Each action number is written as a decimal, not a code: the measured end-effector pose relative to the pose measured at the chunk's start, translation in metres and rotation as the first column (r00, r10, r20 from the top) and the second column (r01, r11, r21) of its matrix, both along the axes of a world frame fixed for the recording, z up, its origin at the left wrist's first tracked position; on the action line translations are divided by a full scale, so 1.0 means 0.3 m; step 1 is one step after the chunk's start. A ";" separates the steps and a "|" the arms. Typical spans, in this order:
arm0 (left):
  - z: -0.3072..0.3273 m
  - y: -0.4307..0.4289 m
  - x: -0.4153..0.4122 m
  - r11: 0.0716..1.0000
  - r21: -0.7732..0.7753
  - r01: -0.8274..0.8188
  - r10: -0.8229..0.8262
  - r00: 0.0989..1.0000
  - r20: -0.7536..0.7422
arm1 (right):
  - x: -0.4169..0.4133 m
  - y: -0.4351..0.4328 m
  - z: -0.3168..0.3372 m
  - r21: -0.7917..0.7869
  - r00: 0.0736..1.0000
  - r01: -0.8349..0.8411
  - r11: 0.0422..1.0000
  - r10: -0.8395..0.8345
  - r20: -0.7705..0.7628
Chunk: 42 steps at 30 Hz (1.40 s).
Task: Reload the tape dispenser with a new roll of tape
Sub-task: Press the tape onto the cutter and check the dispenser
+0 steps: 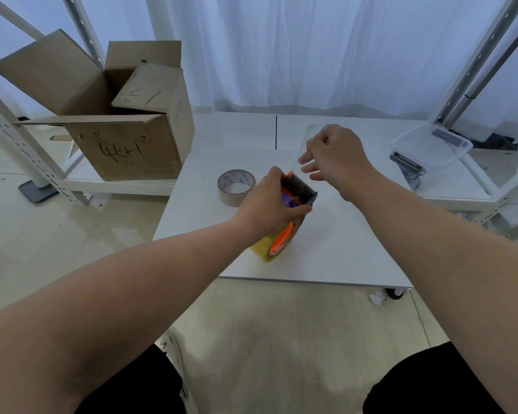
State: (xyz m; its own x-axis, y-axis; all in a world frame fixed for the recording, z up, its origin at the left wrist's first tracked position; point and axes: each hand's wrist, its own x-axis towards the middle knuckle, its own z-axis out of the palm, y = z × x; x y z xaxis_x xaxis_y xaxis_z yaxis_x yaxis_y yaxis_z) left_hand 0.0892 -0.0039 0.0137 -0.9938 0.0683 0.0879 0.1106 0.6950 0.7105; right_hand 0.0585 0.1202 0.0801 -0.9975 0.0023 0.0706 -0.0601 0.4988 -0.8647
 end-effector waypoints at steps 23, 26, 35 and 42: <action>-0.012 -0.005 -0.011 0.996 0.087 0.002 -0.003 1.000 0.014 | 0.009 0.004 0.056 -0.248 0.994 -0.095 0.964 0.103 0.019; -0.013 0.001 -0.020 0.997 0.078 -0.011 0.009 1.000 0.029 | 0.010 -0.021 0.049 -0.195 0.995 -0.092 0.977 0.081 -0.063; -0.013 0.001 -0.005 0.998 0.043 0.052 -0.051 0.998 -0.022 | -0.018 0.026 -0.025 -0.246 0.984 0.152 0.957 -0.123 0.128; -0.002 -0.016 -0.012 0.994 0.108 0.024 -0.027 0.999 0.024 | 0.007 0.006 0.037 -0.269 0.998 0.007 0.963 0.009 0.061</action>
